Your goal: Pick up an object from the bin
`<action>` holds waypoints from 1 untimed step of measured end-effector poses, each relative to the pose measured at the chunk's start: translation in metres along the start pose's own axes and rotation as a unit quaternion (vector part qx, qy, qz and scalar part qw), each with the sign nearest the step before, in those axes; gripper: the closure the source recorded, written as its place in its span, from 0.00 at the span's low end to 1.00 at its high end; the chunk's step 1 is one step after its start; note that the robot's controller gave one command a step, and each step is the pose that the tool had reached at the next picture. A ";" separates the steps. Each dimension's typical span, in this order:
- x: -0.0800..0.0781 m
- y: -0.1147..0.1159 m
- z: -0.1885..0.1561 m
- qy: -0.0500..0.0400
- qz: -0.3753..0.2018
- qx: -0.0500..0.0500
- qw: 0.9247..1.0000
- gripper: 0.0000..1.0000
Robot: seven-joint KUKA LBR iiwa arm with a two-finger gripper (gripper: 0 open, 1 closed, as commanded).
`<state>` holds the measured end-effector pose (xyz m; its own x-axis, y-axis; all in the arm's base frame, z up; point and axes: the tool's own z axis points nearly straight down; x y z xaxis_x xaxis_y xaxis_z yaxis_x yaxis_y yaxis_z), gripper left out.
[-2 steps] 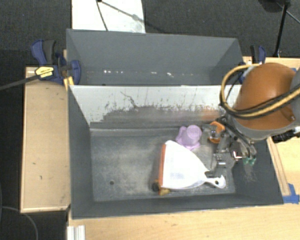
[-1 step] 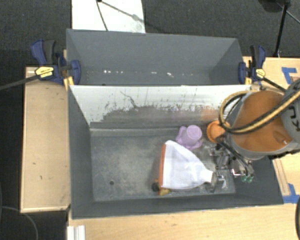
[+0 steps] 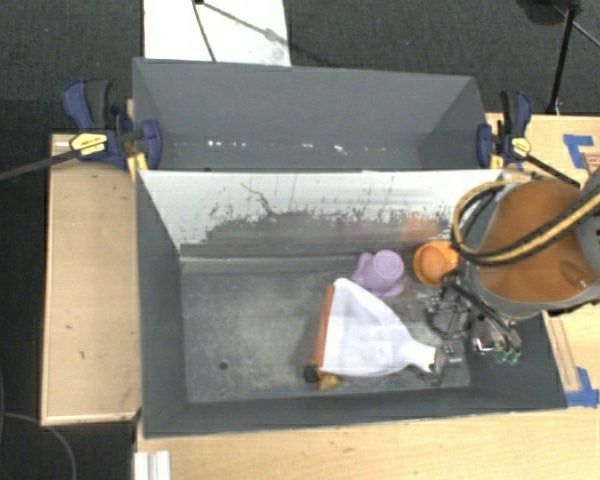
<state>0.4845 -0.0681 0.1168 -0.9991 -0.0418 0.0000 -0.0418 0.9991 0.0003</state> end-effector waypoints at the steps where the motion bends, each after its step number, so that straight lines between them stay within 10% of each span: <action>1: 0.000 -0.001 -0.027 -0.003 0.015 0.000 1.000 0.00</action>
Offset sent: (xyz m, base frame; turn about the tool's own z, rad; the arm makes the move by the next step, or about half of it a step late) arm -0.0066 0.0192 -0.0468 0.0624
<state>0.4850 -0.0694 0.1443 -0.9999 -0.0127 -0.0053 -0.0127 0.9999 0.0000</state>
